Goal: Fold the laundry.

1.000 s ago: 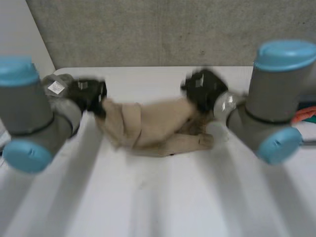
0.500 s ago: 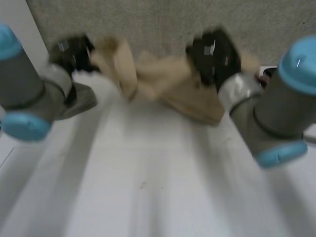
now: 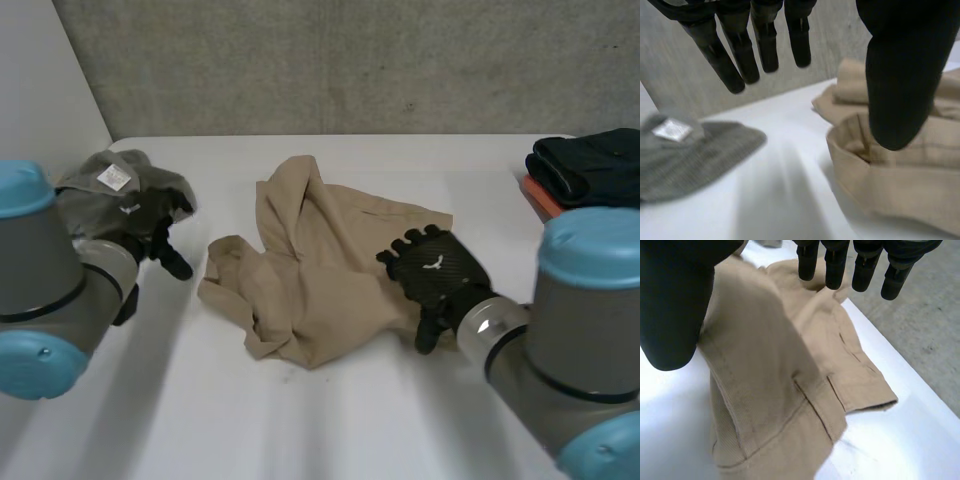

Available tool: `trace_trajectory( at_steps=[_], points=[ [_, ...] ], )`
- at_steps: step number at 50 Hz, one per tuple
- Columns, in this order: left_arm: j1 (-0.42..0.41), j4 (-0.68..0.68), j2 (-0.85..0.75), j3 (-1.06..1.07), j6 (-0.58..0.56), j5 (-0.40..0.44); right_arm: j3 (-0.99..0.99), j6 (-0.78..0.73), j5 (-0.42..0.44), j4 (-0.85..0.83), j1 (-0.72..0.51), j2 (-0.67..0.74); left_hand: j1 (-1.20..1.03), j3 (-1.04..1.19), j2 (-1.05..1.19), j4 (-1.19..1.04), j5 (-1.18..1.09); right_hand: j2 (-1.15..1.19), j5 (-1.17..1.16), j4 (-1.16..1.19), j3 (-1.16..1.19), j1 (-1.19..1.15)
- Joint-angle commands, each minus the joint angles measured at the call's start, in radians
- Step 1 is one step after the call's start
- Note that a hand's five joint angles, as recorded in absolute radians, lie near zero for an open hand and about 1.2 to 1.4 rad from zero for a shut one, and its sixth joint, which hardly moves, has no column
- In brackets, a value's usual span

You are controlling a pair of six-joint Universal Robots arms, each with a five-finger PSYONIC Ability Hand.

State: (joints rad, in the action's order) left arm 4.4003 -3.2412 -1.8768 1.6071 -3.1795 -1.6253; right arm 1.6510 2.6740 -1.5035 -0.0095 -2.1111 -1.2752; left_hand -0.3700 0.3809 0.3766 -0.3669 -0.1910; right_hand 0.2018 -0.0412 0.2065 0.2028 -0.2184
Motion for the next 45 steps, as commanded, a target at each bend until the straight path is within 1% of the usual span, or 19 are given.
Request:
trace_trajectory(
  at_steps=[1, 3, 4, 6, 7, 10, 11, 12, 16, 21, 25, 26, 29, 33, 35, 36, 37, 41, 45],
  points=[
    [-0.070, 0.001, 0.111, 0.076, -0.140, 0.005, -0.045, 0.076, 0.045, 0.207, 0.080, -0.102, 0.104, -0.115, -0.110, 0.101, 0.099, -0.027, 0.041, -0.032, -0.028, 0.044],
    [-0.131, -0.002, 0.126, 0.100, -0.184, 0.019, -0.068, 0.061, 0.060, 0.270, 0.101, -0.105, 0.104, -0.115, -0.110, 0.101, 0.099, -0.027, 0.041, -0.032, -0.028, 0.044],
    [-0.152, -0.003, 0.128, 0.106, -0.198, 0.024, -0.092, 0.043, 0.072, 0.331, 0.121, -0.105, 0.107, -0.117, -0.113, 0.104, 0.102, -0.027, 0.041, -0.032, -0.028, 0.044],
    [-0.203, -0.008, 0.127, 0.117, -0.223, 0.033, -0.111, 0.020, 0.077, 0.382, 0.141, -0.104, 0.104, -0.115, -0.110, 0.101, 0.099, -0.024, 0.038, -0.029, -0.025, 0.041],
    [-0.250, -0.014, 0.120, 0.119, -0.243, 0.033, -0.125, 0.001, 0.080, 0.420, 0.158, -0.098, 0.104, -0.115, -0.110, 0.101, 0.099, -0.010, 0.024, -0.015, -0.011, 0.026],
    [-0.314, -0.029, 0.082, 0.116, -0.269, 0.030, -0.138, -0.019, 0.083, 0.442, 0.181, -0.084, 0.107, -0.118, -0.113, 0.104, 0.102, 0.034, -0.020, 0.029, 0.033, -0.018],
    [-0.343, -0.049, 0.038, 0.105, -0.283, 0.021, -0.140, -0.026, 0.085, 0.434, 0.192, -0.073, 0.107, -0.118, -0.113, 0.104, 0.102, 0.061, -0.047, 0.056, 0.060, -0.044],
    [-0.352, -0.061, 0.016, 0.097, -0.290, 0.013, -0.139, -0.025, 0.085, 0.430, 0.194, -0.067, 0.107, -0.118, -0.113, 0.104, 0.102, 0.070, -0.056, 0.065, 0.069, -0.053],
    [-0.364, -0.089, -0.088, 0.053, -0.329, -0.037, -0.103, -0.008, 0.085, 0.376, 0.194, -0.041, 0.130, -0.141, -0.137, 0.127, 0.126, 0.105, -0.091, 0.100, 0.104, -0.088],
    [-0.380, -0.097, -0.185, 0.010, -0.378, -0.054, -0.045, 0.015, 0.080, 0.232, 0.192, -0.003, 0.157, -0.167, -0.163, 0.153, 0.152, 0.140, -0.126, 0.135, 0.139, -0.123],
    [-0.364, -0.101, -0.240, -0.029, -0.428, -0.071, -0.008, 0.027, 0.080, 0.138, 0.184, 0.039, 0.072, -0.083, -0.078, 0.069, 0.067, 0.140, -0.126, 0.135, 0.139, -0.123],
    [-0.352, -0.101, -0.254, -0.033, -0.442, -0.087, 0.006, 0.030, 0.078, 0.119, 0.178, 0.056, 0.013, -0.024, -0.020, 0.010, 0.009, 0.152, -0.138, 0.147, 0.151, -0.135],
    [-0.332, -0.106, -0.254, -0.035, -0.445, -0.108, 0.029, 0.043, 0.074, 0.095, 0.174, 0.066, -0.063, 0.053, 0.057, -0.067, -0.068, 0.204, -0.191, 0.200, 0.204, -0.188],
    [-0.312, -0.143, -0.249, -0.027, -0.444, -0.122, 0.067, 0.089, 0.072, 0.037, 0.157, 0.066, -0.301, 0.290, 0.294, -0.304, -0.305, 0.430, -0.416, 0.425, 0.429, -0.413],
    [-0.298, -0.167, -0.249, -0.022, -0.448, -0.120, 0.078, 0.105, 0.066, -0.004, 0.143, 0.060, -0.573, 0.562, 0.567, -0.576, -0.578, 0.808, -0.794, 0.803, 0.807, -0.791],
    [-0.288, -0.176, -0.248, -0.019, -0.451, -0.119, 0.081, 0.109, 0.065, -0.013, 0.140, 0.056, -0.862, 0.851, 0.856, -0.865, -0.867, 0.929, -0.915, 0.924, 0.928, -0.912],
    [-0.280, -0.178, -0.246, -0.016, -0.456, -0.119, 0.082, 0.110, 0.060, -0.030, 0.138, 0.039, -1.025, 1.014, 1.018, -1.028, -1.029, 1.192, -1.178, 1.187, 1.191, -1.175],
    [-0.260, -0.176, -0.219, -0.006, -0.451, -0.120, 0.087, 0.103, 0.058, -0.032, 0.149, -0.030, -1.026, 1.015, 1.020, -1.029, -1.031, 1.194, -1.181, 1.190, 1.193, -1.178],
    [-0.232, -0.181, -0.142, 0.027, -0.444, -0.128, 0.082, 0.072, 0.069, -0.006, 0.163, -0.096, -1.026, 1.015, 1.020, -1.029, -1.031, 1.194, -1.181, 1.190, 1.193, -1.178]
  ],
)
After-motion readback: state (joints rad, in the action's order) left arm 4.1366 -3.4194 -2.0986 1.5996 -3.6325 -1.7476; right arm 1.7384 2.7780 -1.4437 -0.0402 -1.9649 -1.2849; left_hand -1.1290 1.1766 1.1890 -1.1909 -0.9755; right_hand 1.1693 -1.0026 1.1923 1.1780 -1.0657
